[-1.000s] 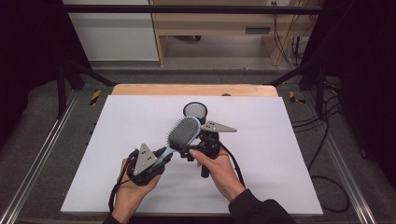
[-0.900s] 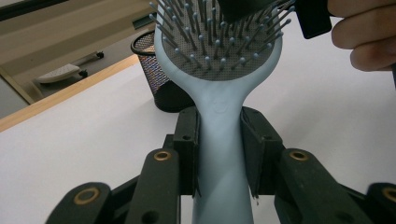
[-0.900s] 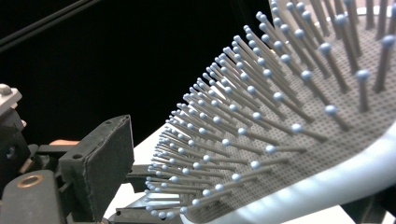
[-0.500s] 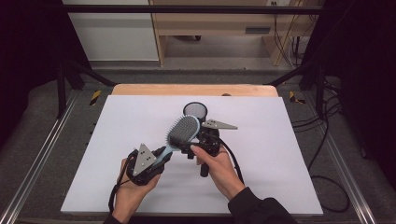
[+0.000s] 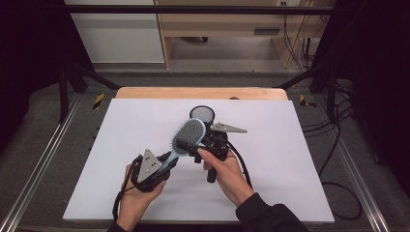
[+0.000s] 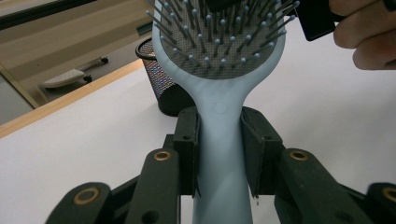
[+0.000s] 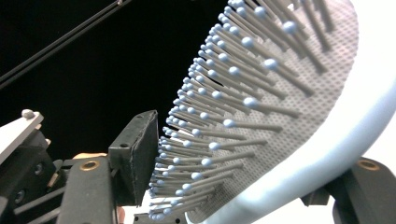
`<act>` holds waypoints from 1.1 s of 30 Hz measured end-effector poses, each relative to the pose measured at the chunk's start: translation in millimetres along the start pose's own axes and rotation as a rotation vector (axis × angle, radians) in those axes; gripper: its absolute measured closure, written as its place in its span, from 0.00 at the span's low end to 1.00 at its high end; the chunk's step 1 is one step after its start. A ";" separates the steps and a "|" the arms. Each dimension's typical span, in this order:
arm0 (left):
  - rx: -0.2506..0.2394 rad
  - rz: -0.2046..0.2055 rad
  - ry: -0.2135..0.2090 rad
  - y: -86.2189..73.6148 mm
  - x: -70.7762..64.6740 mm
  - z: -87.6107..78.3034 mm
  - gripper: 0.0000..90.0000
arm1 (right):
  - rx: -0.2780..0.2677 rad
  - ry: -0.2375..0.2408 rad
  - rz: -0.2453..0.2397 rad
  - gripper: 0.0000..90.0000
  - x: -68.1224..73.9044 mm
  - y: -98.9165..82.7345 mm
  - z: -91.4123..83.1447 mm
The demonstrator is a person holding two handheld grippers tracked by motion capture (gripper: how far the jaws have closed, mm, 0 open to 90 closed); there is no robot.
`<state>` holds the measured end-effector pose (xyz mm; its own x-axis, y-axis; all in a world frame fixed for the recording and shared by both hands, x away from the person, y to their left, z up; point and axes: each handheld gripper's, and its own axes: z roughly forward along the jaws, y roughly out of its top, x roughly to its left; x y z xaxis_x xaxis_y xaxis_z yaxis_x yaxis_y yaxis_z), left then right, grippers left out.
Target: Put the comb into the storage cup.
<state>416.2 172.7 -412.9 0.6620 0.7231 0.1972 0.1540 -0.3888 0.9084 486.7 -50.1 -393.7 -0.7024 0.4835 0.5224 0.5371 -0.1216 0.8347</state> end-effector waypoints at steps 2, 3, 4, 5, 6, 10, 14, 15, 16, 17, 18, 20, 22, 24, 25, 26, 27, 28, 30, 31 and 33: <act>0.002 -0.001 0.001 -1.1 0.5 0.7 0.77 | -0.001 0.006 -0.009 0.41 1.2 0.3 -0.3; 0.002 -0.001 0.001 -1.1 0.5 0.7 0.77 | -0.001 0.006 -0.009 0.41 1.2 0.3 -0.3; 0.002 -0.005 0.002 -1.7 1.2 0.8 0.77 | -0.003 0.006 -0.011 0.43 2.2 0.6 -0.4; 0.002 -0.005 0.002 -1.7 1.2 0.8 0.77 | -0.003 0.006 -0.011 0.43 2.2 0.6 -0.4; 0.001 -0.006 0.004 -2.0 1.7 0.7 0.77 | -0.004 0.008 -0.010 0.44 3.0 0.8 -0.5; 0.005 -0.014 0.010 -3.9 1.6 1.6 0.77 | -0.004 0.011 -0.032 0.50 8.1 2.4 0.2; 0.007 -0.017 0.016 -5.4 1.4 2.6 0.77 | 0.005 0.009 -0.063 0.53 13.1 3.6 0.9; 0.006 -0.019 0.016 -5.6 1.8 2.7 0.77 | 0.007 0.010 -0.063 0.54 13.7 3.9 0.9; 0.005 -0.020 0.017 -5.7 2.1 2.6 0.77 | 0.006 0.011 -0.065 0.54 14.5 4.2 1.0; 0.005 -0.020 0.018 -5.8 2.4 2.5 0.77 | 0.007 0.012 -0.066 0.55 15.0 4.5 1.2; 0.005 -0.020 0.019 -6.0 2.8 2.5 0.77 | 0.007 0.013 -0.065 0.55 15.2 4.7 1.4; 0.004 -0.023 0.018 -6.5 3.0 2.8 0.77 | 0.006 0.014 -0.060 0.56 15.4 4.9 2.1; 0.006 -0.026 0.018 -7.1 3.2 3.2 0.77 | 0.005 0.014 -0.058 0.57 15.6 4.9 2.3; 0.006 -0.035 0.015 -9.1 3.3 4.4 0.77 | 0.011 0.014 -0.061 0.58 16.8 4.6 3.3; 0.011 -0.045 0.013 -9.8 3.0 4.6 0.77 | 0.013 0.013 -0.065 0.59 17.2 4.6 3.6; 0.011 -0.045 0.013 -9.8 3.0 4.6 0.77 | 0.013 0.013 -0.065 0.59 17.2 4.6 3.6; 0.009 -0.047 0.014 -10.2 3.4 4.7 0.77 | 0.013 0.014 -0.069 0.59 17.7 4.8 3.9; 0.005 -0.050 0.015 -10.5 3.8 4.7 0.77 | 0.014 0.015 -0.067 0.60 18.7 5.4 4.4; 0.003 -0.055 0.018 -11.2 4.9 4.3 0.77 | 0.011 0.016 -0.059 0.60 18.8 5.6 5.6; 0.003 -0.055 0.018 -11.2 4.9 4.3 0.77 | 0.011 0.016 -0.059 0.60 18.8 5.6 5.6; 0.005 -0.058 0.021 -12.3 5.7 4.2 0.77 | 0.010 0.016 -0.051 0.60 18.6 4.8 7.8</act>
<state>421.1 179.2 -424.6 0.6361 0.7564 0.1520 0.1953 -0.3485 0.9167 479.9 -35.0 -381.4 -0.7366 0.4748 0.4817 0.5045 -0.0885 0.8588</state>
